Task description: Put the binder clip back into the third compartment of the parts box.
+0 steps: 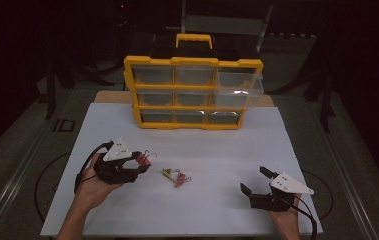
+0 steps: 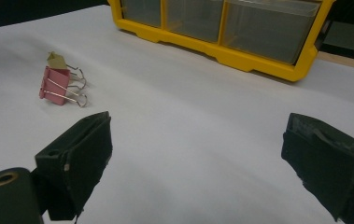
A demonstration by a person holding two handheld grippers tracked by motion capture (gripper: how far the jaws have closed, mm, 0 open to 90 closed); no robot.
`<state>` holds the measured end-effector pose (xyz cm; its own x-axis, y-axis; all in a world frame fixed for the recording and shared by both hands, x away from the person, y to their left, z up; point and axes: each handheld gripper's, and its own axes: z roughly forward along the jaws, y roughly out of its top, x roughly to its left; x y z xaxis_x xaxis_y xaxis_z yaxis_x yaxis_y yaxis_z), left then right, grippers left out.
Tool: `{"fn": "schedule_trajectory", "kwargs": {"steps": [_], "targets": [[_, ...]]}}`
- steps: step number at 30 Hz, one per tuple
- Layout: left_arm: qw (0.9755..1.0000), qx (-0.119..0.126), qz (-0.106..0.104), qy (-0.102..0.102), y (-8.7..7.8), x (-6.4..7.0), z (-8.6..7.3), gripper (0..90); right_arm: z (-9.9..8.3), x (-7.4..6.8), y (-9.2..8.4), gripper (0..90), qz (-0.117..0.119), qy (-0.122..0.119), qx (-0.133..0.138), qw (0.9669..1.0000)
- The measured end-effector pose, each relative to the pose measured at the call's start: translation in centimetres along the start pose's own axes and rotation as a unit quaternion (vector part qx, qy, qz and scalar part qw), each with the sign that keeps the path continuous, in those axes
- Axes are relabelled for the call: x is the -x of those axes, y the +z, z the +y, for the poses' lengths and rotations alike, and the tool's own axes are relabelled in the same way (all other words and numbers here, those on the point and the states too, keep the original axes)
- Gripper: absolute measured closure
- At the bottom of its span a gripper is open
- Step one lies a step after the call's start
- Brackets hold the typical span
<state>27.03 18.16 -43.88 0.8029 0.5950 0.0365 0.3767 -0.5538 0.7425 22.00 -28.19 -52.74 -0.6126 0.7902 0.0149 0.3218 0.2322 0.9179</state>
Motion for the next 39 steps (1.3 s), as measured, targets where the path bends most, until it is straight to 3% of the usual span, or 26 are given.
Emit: {"fn": "schedule_trajectory", "kwargs": {"steps": [7, 19, 39], "targets": [[1.0, 0.009, -0.002, 0.001, -0.7, -1.5, 1.7, 50.3, 0.0, 0.1, 0.0, 8.4, 0.0, -0.001, 0.002, 1.0], [0.9988, 0.044, -0.022, -0.003, -2.2, -4.0, 5.3, 50.3, 0.0, 0.1, 0.0, 8.4, 0.001, 0.002, 0.002, 1.0], [0.9981, 0.027, -0.045, 0.034, -1.7, -5.7, 10.5, 50.2, 0.0, 0.1, 0.0, 8.3, 0.002, 0.002, 0.004, 1.0]]}}
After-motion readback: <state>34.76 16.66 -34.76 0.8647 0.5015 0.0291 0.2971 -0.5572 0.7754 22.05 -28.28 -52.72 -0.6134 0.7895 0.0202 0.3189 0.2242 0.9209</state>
